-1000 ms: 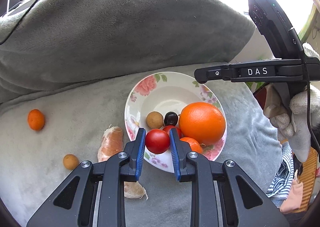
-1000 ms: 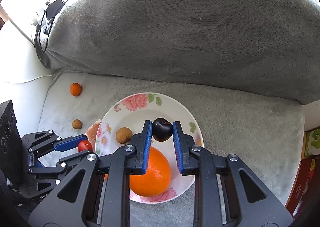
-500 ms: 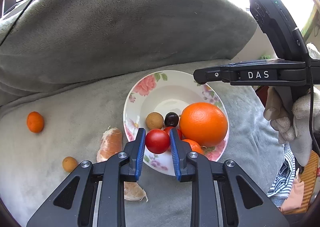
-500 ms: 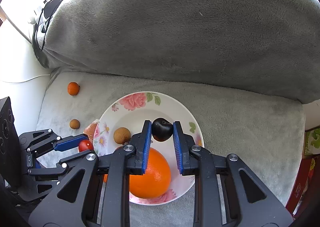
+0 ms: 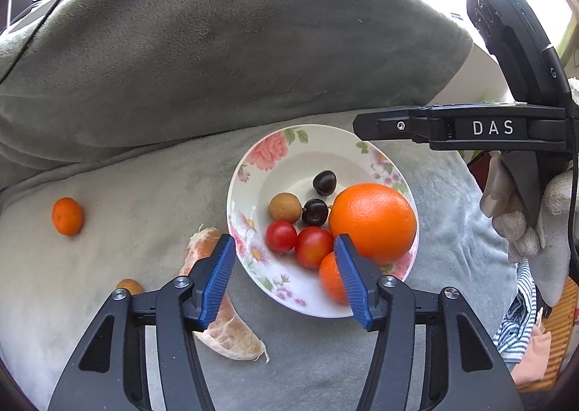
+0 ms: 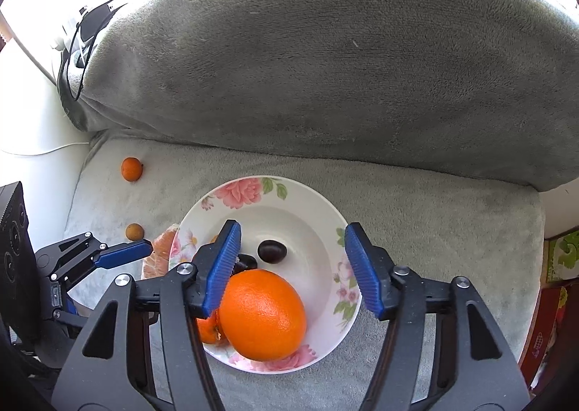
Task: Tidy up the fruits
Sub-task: 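Open both grippers to release the tomato and plum into the bowl, then withdraw both grippers toward the last tangerine and brown fruit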
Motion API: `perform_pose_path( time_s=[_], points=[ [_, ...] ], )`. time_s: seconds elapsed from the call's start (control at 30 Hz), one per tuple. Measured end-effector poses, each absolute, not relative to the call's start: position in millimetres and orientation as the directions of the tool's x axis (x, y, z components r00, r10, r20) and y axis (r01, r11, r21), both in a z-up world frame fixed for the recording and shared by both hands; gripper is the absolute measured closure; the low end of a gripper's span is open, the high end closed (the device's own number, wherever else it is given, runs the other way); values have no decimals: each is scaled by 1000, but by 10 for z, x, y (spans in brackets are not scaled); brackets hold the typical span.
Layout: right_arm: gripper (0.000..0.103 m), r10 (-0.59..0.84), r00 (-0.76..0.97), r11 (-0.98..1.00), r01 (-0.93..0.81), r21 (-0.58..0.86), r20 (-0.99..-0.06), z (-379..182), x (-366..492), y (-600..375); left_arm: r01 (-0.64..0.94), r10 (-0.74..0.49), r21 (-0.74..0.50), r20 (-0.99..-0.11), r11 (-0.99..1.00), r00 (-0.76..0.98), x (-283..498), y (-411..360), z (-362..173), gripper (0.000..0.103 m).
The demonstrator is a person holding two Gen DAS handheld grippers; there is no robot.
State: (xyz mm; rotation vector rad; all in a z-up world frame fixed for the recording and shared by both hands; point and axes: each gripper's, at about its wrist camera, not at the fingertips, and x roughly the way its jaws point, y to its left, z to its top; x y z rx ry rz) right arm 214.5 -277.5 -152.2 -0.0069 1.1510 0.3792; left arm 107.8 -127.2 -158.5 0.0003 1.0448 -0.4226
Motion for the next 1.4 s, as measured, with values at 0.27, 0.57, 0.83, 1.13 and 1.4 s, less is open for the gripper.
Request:
perform_pose_path(
  time_s=[0.27, 0.57, 0.83, 1.13, 1.4],
  points=[
    [32, 254, 367, 943, -298, 145, -895, -1491, 2125, -2761, 329, -316, -177, -842, 928, 438, 1083, -1270, -1569, 37],
    [32, 258, 409, 951, -265, 157, -875, -1396, 2087, -2846, 325, -306, -168, -844, 931, 441, 1088, -1265, -1568, 36],
    [31, 252, 428, 956, -251, 154, -868, -1354, 2046, -2871, 321, -303, -166, -843, 932, 444, 1062, -1226, -1550, 36],
    [30, 282, 467, 955, -223, 197, -838, -1264, 1930, -2915, 307, -306, -176, -838, 935, 452, 1006, -1048, -1517, 36],
    [30, 262, 479, 960, -219, 176, -838, -1185, 1727, -2776, 267, -288, -178, -840, 947, 460, 935, -696, -1497, 36]
  ],
)
